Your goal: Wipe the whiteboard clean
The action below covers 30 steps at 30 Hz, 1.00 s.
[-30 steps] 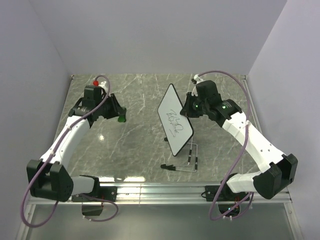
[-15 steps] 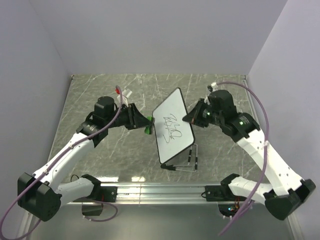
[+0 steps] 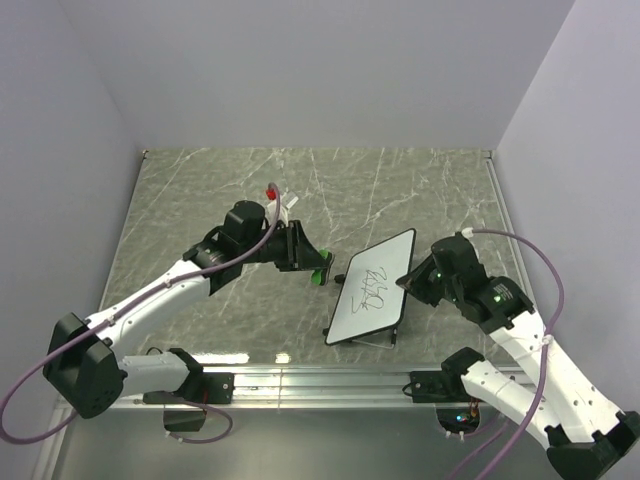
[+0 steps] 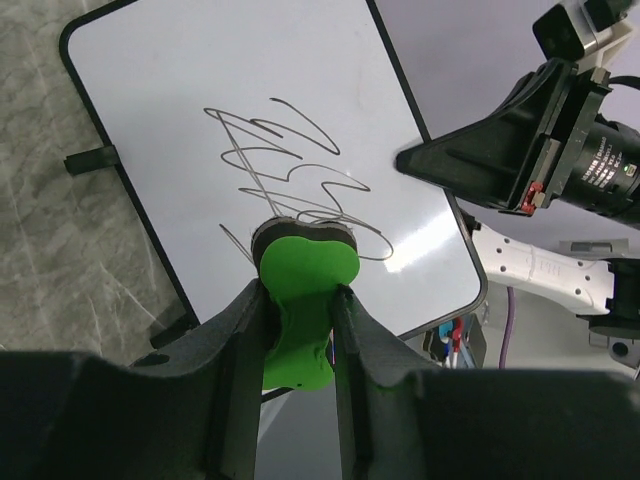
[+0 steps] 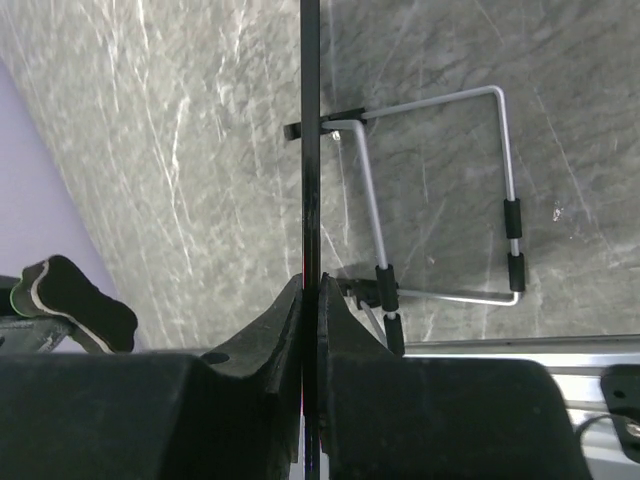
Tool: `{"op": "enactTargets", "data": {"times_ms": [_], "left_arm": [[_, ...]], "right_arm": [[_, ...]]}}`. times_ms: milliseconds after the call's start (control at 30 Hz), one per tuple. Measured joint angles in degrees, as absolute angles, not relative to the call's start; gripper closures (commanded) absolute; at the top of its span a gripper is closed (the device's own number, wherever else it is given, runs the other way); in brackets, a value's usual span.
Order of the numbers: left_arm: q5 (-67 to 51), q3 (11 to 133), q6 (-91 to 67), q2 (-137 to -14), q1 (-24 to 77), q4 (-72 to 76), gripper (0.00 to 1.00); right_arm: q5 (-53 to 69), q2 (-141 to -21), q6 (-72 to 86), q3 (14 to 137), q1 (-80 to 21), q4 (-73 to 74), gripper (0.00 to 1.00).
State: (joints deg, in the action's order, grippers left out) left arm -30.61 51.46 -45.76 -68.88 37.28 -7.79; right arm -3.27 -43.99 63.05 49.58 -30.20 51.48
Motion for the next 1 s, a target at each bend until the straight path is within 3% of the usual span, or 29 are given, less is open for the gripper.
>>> {"op": "enactTargets", "data": {"times_ms": [433, 1000], "left_arm": [[-27.68, 55.07, -45.25, -75.83, 40.66, -7.99, 1.00], [-23.90, 59.70, -45.28, -81.10, 44.56, -7.11, 1.00]], "right_arm": [[-3.44, -40.01, 63.53, 42.83, -30.61, 45.93, 1.00], [-3.40, -43.77, 54.17, 51.03, -31.03, 53.98, 1.00]]}}
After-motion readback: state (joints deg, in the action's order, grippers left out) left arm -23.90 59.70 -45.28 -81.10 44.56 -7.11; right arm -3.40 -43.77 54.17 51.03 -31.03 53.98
